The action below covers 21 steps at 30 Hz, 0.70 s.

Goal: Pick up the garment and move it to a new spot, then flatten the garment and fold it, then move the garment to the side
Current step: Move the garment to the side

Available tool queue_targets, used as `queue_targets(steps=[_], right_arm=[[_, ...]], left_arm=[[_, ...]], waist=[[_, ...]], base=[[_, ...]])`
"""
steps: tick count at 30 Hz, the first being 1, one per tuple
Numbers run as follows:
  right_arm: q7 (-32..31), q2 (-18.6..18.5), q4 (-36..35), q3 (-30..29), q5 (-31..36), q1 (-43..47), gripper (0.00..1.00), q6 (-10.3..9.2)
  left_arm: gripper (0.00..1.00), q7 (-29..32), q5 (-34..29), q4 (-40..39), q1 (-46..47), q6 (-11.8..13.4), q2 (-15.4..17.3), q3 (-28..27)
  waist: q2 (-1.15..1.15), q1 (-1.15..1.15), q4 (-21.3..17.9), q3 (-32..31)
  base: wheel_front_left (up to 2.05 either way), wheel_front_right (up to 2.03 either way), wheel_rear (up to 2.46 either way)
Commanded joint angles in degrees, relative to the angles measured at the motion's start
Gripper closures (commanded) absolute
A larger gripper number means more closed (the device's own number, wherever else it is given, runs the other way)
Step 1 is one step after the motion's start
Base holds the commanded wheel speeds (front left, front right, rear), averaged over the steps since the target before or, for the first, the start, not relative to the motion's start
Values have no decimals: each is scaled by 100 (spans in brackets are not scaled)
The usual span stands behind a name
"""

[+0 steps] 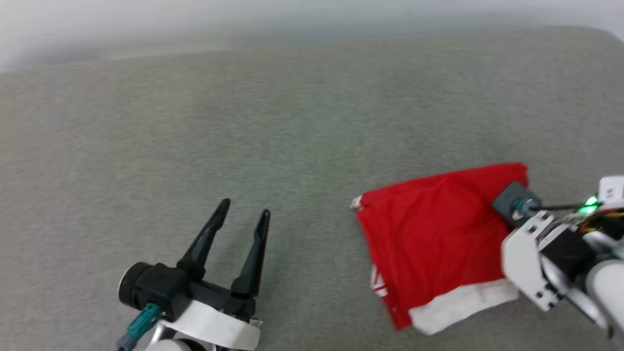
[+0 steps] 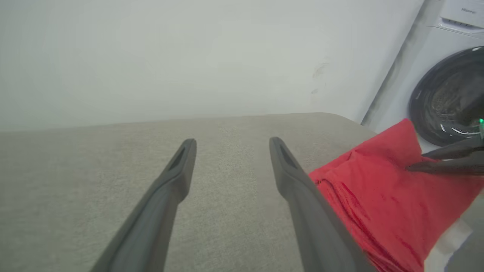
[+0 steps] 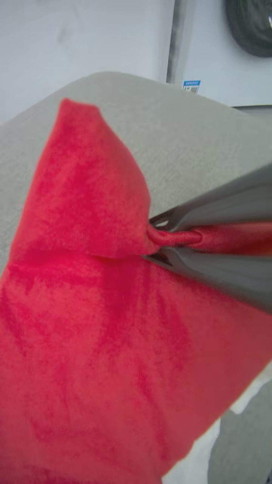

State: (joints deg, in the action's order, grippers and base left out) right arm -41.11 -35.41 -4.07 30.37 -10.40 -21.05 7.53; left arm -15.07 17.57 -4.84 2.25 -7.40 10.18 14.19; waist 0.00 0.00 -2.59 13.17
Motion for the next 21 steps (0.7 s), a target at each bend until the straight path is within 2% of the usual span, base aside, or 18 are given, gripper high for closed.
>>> queue_targets(steps=[1,5,10,15,21], right_arm=[[29,-268,-17,65,-5,-271,100,-6],[148,-926,98,148,-52,-818,100,-9],[520,-1338,508,42,-295,-1256,100,-9],[1083,-1520,1276,-316,-417,-1500,100,-7],[1803,-1689,2358,-833,-355,-1712,100,-9]], left_arm=[[0,-13,-59,-6,144,-6,70,124],[0,-13,-120,-36,421,-6,205,395],[0,-13,-122,-131,833,-5,382,585],[0,-13,-128,-235,1282,-5,599,864],[0,-13,-142,-372,1728,-6,853,1120]], waist=[[0,0,-523,252],[0,0,-971,557],[0,0,-1345,1069],[0,0,-1402,1644],[0,0,-1206,2214]], base=[[0,0,0],[0,0,0],[0,0,0],[0,0,0],[0,0,0]])
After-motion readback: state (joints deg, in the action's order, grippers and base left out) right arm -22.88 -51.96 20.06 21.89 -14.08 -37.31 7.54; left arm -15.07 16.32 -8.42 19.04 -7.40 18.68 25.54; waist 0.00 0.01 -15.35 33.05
